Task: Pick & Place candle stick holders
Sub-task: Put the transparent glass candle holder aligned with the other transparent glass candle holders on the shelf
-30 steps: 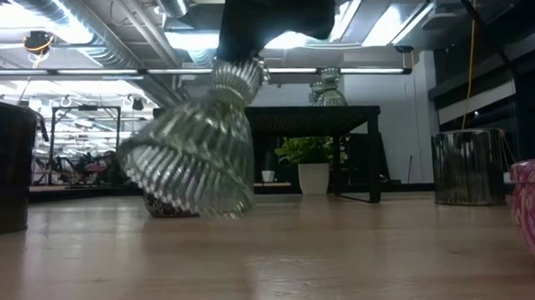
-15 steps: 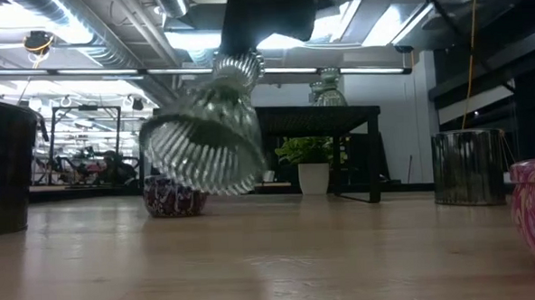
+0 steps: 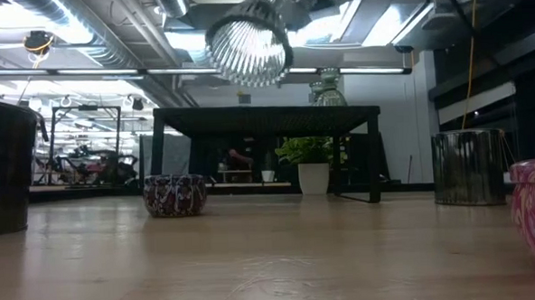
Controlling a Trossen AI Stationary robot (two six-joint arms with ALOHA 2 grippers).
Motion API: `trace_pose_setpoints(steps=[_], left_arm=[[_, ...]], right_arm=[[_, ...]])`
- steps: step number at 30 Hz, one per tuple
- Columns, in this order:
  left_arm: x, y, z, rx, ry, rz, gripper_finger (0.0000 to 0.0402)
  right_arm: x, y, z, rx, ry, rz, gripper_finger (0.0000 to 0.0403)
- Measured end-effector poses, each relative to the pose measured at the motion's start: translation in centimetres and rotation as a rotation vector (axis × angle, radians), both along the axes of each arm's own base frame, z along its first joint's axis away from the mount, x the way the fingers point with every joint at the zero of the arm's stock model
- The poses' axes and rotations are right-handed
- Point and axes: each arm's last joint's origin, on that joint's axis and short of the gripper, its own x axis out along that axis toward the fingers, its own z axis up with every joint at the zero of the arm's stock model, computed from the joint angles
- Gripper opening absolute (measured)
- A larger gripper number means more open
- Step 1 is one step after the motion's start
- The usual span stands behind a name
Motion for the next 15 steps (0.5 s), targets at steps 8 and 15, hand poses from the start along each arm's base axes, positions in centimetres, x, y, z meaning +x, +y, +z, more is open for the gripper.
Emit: trace_pose_setpoints(steps=[8, 15], left_arm=[[0.0, 0.0, 0.0, 0.000, 0.000, 0.000, 0.0006], [0.0, 0.0, 0.0, 0.000, 0.000, 0.000, 0.0008]], right_arm=[[-2.8, -2.0, 2.7, -0.158, 0.020, -0.003, 0.0032], [-5.4, -4.8, 5.1, -0.216, 0.048, -0.102, 0.0033]])
